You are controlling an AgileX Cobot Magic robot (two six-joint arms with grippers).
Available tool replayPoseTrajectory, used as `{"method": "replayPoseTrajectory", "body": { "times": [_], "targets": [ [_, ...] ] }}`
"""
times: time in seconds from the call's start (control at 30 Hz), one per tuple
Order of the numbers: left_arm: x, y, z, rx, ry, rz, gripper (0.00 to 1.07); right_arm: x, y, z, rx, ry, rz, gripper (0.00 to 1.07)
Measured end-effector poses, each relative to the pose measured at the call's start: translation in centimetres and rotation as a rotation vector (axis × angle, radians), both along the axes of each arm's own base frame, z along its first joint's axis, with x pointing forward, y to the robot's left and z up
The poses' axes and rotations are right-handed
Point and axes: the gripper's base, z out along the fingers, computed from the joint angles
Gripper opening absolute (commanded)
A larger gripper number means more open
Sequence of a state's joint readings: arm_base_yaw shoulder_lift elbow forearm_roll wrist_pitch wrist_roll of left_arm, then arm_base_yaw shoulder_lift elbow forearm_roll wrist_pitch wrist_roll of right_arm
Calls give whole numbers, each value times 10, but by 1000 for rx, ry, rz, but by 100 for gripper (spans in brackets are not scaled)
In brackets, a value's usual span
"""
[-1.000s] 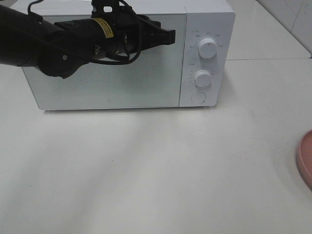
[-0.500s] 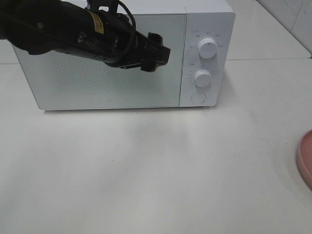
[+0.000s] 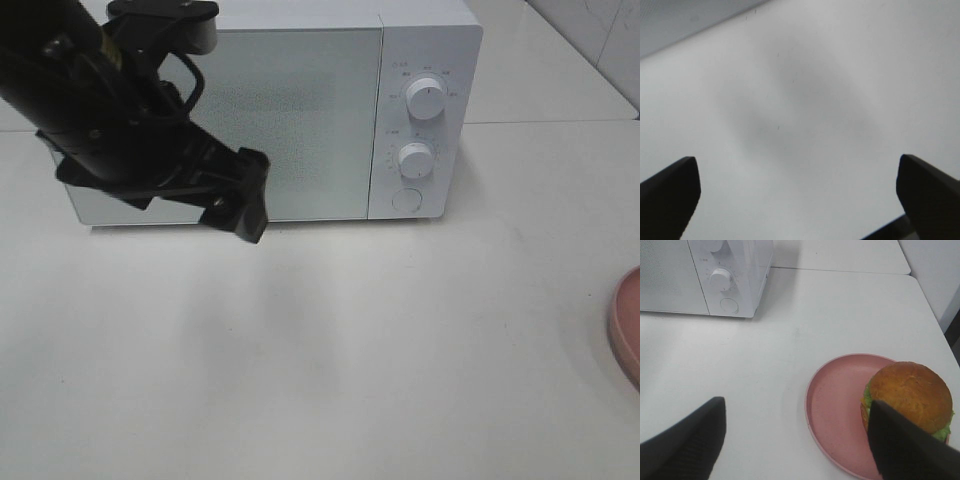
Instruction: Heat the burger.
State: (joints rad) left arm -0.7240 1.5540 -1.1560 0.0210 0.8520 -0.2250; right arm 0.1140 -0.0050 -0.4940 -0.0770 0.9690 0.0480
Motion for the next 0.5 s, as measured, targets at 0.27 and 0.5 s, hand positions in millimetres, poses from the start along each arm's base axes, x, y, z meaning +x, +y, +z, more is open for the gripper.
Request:
{"method": "replayPoseTrajectory", "body": {
  "times": [0.27,0.5],
  "targets": [
    [-4,36,10,156,74,81,101,0,0,0,0,2,0,76],
    [8,87,13,172,124,238,101,0,0,0,0,2,0,76]
  ]
}}
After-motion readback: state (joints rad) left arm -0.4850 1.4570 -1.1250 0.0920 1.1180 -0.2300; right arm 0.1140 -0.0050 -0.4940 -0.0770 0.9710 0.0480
